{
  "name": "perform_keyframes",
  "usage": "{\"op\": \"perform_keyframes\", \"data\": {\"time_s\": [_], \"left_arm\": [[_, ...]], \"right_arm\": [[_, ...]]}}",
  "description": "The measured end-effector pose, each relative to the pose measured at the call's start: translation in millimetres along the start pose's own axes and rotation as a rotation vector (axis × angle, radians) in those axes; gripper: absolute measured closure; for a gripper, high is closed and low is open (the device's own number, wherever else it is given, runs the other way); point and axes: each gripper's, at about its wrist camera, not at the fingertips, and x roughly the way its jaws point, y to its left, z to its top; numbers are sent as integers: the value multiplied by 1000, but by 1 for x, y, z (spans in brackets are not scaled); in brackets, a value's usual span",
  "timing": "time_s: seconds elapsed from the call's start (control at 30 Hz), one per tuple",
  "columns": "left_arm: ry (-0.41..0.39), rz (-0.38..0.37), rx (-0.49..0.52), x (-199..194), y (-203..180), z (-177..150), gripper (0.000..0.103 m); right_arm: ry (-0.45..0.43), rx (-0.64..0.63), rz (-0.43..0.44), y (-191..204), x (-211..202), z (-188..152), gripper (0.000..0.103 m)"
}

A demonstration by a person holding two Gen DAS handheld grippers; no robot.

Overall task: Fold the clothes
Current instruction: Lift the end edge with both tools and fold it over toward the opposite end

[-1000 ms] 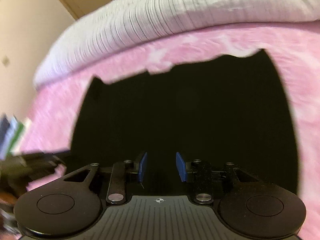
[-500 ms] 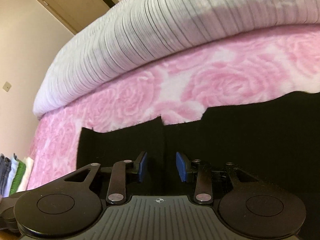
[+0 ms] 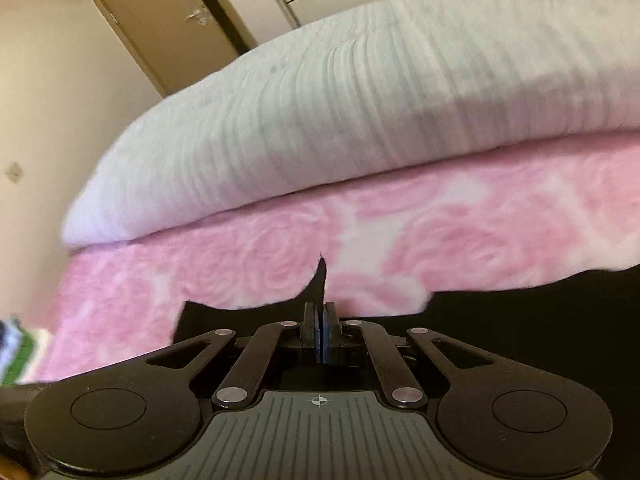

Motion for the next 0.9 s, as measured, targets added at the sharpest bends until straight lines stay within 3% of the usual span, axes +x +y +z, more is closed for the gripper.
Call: {"op": "perform_keyframes", "data": {"time_s": [0.1, 0.27, 0.43, 0.63, 0.73, 0.9], "left_arm": [[-5, 23, 14, 8, -1, -1, 83], [-12, 47, 34, 9, -3, -3, 83], [-47, 42, 79, -15, -12, -12, 83], [0, -92, 120, -44, -37, -54, 83], [30, -43, 220, -30, -52, -80, 81], [-31, 5, 241, -41, -64, -86, 84]], "right_arm": [[47, 16, -89, -7, 15, -9, 103], [2, 17, -107, -7, 13, -11, 103], [-45, -16, -163, -12, -32, -8, 87], [172, -141, -132, 2, -83, -59, 87], [228, -213, -219, 3, -84, -95, 87], [139, -198, -224, 1, -106, -104, 87]]}}
